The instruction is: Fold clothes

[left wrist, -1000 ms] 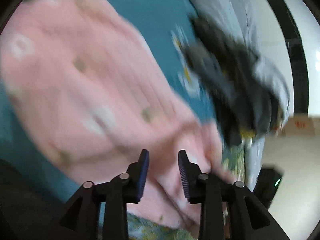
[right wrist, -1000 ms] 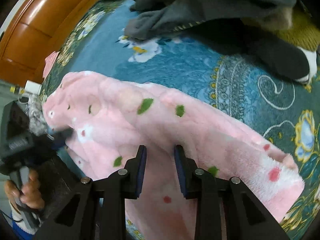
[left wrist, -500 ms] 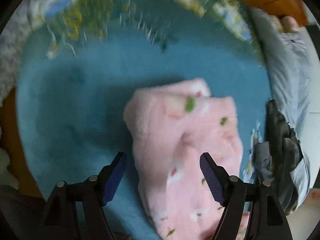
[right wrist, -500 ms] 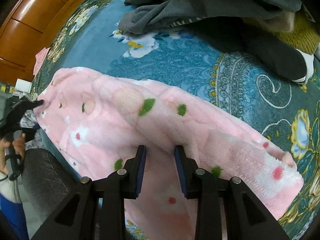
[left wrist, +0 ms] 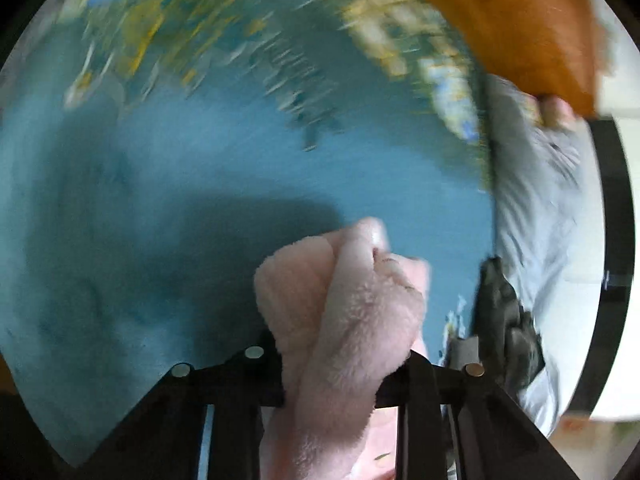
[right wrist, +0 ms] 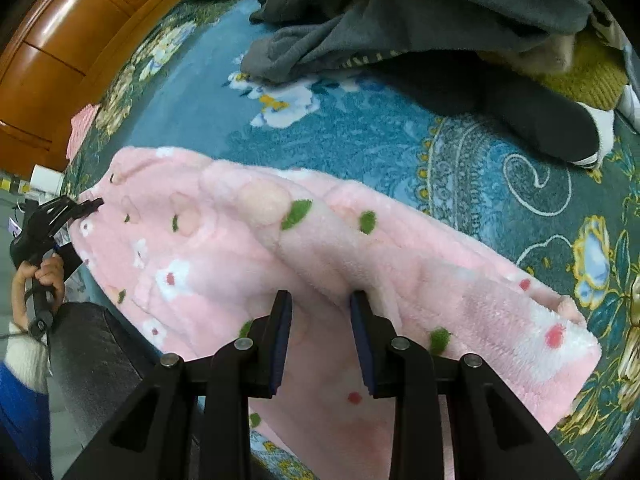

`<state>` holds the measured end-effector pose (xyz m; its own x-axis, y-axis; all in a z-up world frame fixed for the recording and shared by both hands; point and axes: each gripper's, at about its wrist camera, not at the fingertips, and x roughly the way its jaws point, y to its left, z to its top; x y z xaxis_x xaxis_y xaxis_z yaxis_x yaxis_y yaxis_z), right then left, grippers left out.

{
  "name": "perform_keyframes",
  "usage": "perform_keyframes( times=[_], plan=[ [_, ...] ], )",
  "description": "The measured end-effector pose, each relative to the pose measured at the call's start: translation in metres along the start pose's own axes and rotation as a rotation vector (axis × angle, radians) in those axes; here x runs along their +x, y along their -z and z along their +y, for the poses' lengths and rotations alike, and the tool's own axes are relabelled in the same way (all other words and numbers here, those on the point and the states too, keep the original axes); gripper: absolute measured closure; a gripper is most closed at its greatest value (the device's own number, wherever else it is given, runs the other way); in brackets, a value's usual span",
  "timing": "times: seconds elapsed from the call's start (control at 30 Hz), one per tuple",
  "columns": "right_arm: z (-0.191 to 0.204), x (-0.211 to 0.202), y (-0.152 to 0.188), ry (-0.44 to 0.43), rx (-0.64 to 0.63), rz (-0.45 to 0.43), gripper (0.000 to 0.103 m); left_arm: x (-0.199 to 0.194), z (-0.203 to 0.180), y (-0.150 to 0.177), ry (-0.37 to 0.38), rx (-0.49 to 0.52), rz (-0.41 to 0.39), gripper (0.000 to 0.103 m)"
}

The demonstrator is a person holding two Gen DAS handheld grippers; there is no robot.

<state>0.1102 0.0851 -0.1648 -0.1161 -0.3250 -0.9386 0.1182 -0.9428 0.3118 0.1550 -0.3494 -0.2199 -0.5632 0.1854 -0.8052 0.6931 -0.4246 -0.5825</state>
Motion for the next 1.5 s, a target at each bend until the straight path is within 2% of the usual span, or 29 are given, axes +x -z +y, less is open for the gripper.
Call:
perform_keyframes(
  times=[0.03,0.1,0.13,0.23,0.33,0.4,0.5,0.57,0.67,0.77,0.83,0.87,0.93,0.97,1.03,1.13,1.2,1.27,1.37,1.4,1.43,1.47,1.5],
  plan=[
    [-0.002,-0.002,0.000,-0.005,0.007,-0.011,0.072,-0.010,-0.014,0.006,0.000,0.086,-0.039,0.075],
    [-0.004,-0.004,0.003,-0.014,0.014,-0.020,0.072,-0.033,-0.059,0.036,-0.012,0.342,-0.124,0.075],
    [-0.006,-0.004,0.005,-0.018,0.018,-0.026,0.072,-0.042,-0.076,0.055,0.025,0.422,-0.127,0.075],
    [-0.009,-0.010,0.010,-0.027,0.031,-0.051,0.072,-0.063,-0.128,0.116,0.134,0.618,-0.121,0.075],
    [-0.018,-0.034,0.014,-0.040,0.048,-0.128,0.072,-0.085,-0.188,0.178,0.186,0.860,-0.142,0.075],
    [-0.027,-0.055,0.017,-0.027,0.048,-0.195,0.072,-0.102,-0.216,0.221,0.265,0.988,-0.140,0.075],
    [-0.052,-0.092,0.024,0.030,0.062,-0.302,0.072,-0.092,-0.240,0.279,0.337,1.122,-0.041,0.075],
    [-0.081,-0.107,0.034,0.066,0.121,-0.334,0.072,-0.067,-0.244,0.311,0.283,1.207,0.044,0.075],
    [-0.126,-0.115,0.055,0.080,0.252,-0.336,0.072,-0.033,-0.237,0.361,0.197,1.287,0.180,0.075],
    [-0.157,-0.112,0.077,0.073,0.344,-0.316,0.072,-0.018,-0.226,0.406,0.111,1.372,0.248,0.074],
    [-0.165,-0.108,0.087,0.065,0.364,-0.309,0.072,-0.020,-0.221,0.424,0.063,1.426,0.251,0.069],
    [-0.168,-0.106,0.092,0.058,0.372,-0.308,0.072,-0.020,-0.218,0.433,0.044,1.447,0.255,0.057],
    [-0.168,-0.103,0.096,0.030,0.375,-0.309,0.072,-0.021,-0.219,0.430,0.066,1.402,0.292,0.038],
    [-0.167,-0.102,0.095,0.016,0.369,-0.312,0.072,-0.023,-0.220,0.426,0.085,1.369,0.310,0.034],
    [-0.163,-0.102,0.093,-0.010,0.356,-0.323,0.072,-0.029,-0.224,0.419,0.125,1.315,0.328,0.034],
    [-0.156,-0.105,0.089,-0.038,0.328,-0.340,0.072,-0.045,-0.221,0.403,0.223,1.251,0.347,0.034],
    [-0.151,-0.108,0.088,-0.055,0.304,-0.351,0.072,-0.061,-0.212,0.376,0.294,1.178,0.326,0.033],
    [-0.140,-0.113,0.086,-0.095,0.257,-0.362,0.072,-0.065,-0.202,0.342,0.272,1.070,0.255,0.028],
    [-0.115,-0.114,0.081,-0.187,0.170,-0.352,0.068,-0.050,-0.183,0.288,0.106,0.863,0.146,0.026],
    [-0.103,-0.113,0.080,-0.213,0.131,-0.342,0.059,-0.041,-0.174,0.271,0.049,0.794,0.125,0.026],
    [-0.091,-0.111,0.079,-0.238,0.091,-0.332,0.055,-0.034,-0.166,0.261,0.004,0.756,0.116,0.026],
    [-0.080,-0.108,0.077,-0.257,0.055,-0.321,0.055,-0.027,-0.158,0.255,-0.038,0.727,0.116,0.026],
    [-0.074,-0.102,0.075,-0.234,0.034,-0.306,0.055,-0.018,-0.148,0.250,-0.071,0.680,0.139,0.026]
  ],
)
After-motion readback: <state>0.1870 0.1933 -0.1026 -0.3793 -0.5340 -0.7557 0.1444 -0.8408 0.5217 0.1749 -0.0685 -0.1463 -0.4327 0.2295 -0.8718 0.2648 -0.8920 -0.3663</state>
